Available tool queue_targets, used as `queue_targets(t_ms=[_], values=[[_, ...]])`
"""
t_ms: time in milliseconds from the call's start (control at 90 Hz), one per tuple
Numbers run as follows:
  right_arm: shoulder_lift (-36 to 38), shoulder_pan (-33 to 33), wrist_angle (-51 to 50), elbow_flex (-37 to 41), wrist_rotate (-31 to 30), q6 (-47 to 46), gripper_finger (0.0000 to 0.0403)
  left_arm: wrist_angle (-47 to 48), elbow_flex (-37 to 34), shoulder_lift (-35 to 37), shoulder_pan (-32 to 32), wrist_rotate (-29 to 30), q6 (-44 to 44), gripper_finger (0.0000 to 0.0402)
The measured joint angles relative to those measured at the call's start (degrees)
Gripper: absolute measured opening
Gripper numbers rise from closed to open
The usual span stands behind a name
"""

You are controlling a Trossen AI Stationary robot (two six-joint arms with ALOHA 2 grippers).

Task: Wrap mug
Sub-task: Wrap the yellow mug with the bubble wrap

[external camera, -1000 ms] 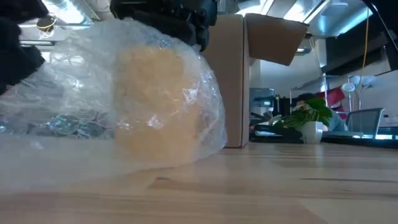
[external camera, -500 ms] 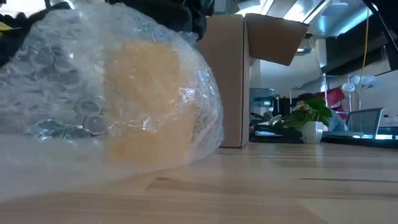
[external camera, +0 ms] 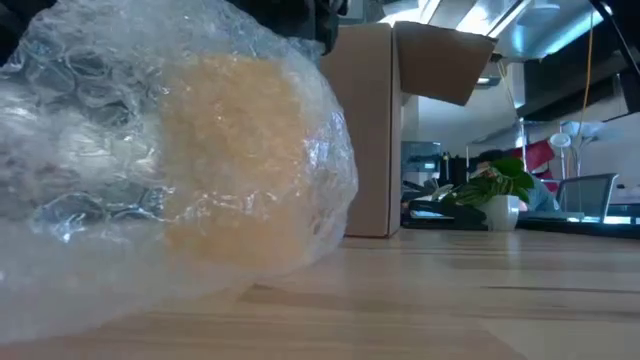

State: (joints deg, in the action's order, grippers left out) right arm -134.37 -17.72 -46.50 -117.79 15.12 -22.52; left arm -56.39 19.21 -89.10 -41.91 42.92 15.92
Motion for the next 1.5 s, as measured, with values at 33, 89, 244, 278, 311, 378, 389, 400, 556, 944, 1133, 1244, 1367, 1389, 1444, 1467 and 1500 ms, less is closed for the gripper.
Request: queue_targets(t_ms=[33, 89, 244, 278, 311, 378, 389, 400, 556, 944, 1133, 1244, 1367, 1389, 1444, 1467, 1500], values=[[0.04, 0.0, 0.01, 0.0, -0.02, 0.0, 0.0, -0.5, 0.0, 0.0, 0.01, -1.87, -0.39, 0.0023], [0.05, 0.0, 0.02, -0.04, -0.09, -0.04, 0.0, -1.47, 0.1, 0.0, 0.15, -5.12, -1.31, 0.0018], [0.07, 0.04, 0.02, -0.05, -0.46, -0.13, 0.0, -1.52, 1.11, 0.0, 1.18, -12.01, -1.32, 0.0005], [0.09, 0.04, 0.04, -0.05, -0.46, -0.13, 0.0, -1.57, 1.54, 0.0, 1.42, -13.19, -1.44, 0.0003], [0.11, 0.04, 0.07, -0.05, -0.46, -0.13, 0.0, -1.59, 2.1, 0.0, 1.64, -14.12, -1.77, 0.0001], [0.17, 0.07, 0.19, -0.05, -0.46, -0.13, 0.0, -1.03, 3.48, 0.0, 2.17, -15.52, -2.91, 0.0001], [0.18, 0.07, 0.19, -0.05, -0.46, -0.13, 0.0, -0.81, 3.71, 0.0, 2.29, -15.71, -3.01, 0.0], [0.18, 0.05, 0.21, -0.06, -0.46, -0.13, 0.0, -0.6, 3.93, 0.0, 2.41, -15.88, -3.12, 0.0], [0.18, 0.07, -0.06, -0.07, -0.48, -2.34, 0.0, 6.85, 6.7, 0.0, 4.27, -17.53, -1.71, 0.0], [0.29, -1.09, -14.01, -13.21, -0.28, -5.89, 0.0, 10.65, 7.87, -0.85, 4.94, -18.98, 0.82, 0.0], [1.19, -1.38, -13.16, -16.76, -9.17, -5.38, 0.0, 10.52, 7.87, -0.9, 4.94, -19.01, 0.86, 0.0], [1.18, -1.38, -13.11, -16.68, -16.48, -4.17, 0.0, 10.11, 7.86, -0.9, 4.96, -18.98, 0.86, 0.0], [-0.47, -1.33, -13.44, -16.68, -15.85, -4.11, 0.0, 9.31, 7.86, -0.9, 4.94, -18.95, 0.66, 0.0], [-0.92, -1.32, -13.51, -16.66, -15.51, -4.09, 0.0, 9.0, 7.87, -0.9, 4.94, -18.96, 0.51, 0.0], [-1.91, -1.33, -13.67, -16.64, -14.46, -4.11, 0.0, 8.93, 7.88, -0.84, 4.94, -18.88, 0.53, 0.0], [-2.18, -1.33, -13.69, -16.61, -13.76, -4.16, 0.0, 9.02, 7.88, -0.78, 4.94, -18.84, 0.66, 0.0], [-2.6, -1.33, -13.67, -16.59, -12.7, -4.18, 0.0, 9.36, 7.88, -0.61, 4.94, -18.78, 0.71, 0.0]])
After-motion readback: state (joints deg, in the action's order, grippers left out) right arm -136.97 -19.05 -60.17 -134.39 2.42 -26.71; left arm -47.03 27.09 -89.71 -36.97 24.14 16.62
